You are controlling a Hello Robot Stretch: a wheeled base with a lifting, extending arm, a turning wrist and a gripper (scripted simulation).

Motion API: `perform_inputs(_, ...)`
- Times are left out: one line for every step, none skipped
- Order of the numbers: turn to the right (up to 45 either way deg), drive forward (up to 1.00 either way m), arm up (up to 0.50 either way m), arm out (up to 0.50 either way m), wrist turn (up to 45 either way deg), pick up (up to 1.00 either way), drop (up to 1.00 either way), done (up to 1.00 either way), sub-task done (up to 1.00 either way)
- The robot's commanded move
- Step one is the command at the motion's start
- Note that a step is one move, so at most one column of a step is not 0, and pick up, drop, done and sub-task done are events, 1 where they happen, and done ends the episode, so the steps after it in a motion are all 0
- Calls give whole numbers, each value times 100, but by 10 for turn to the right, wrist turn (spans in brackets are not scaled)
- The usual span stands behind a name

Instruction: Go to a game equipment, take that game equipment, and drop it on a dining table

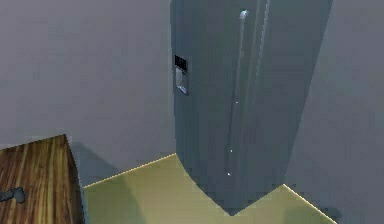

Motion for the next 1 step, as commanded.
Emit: perform_inputs(-30,0,0,0,0,0,0,0,0)
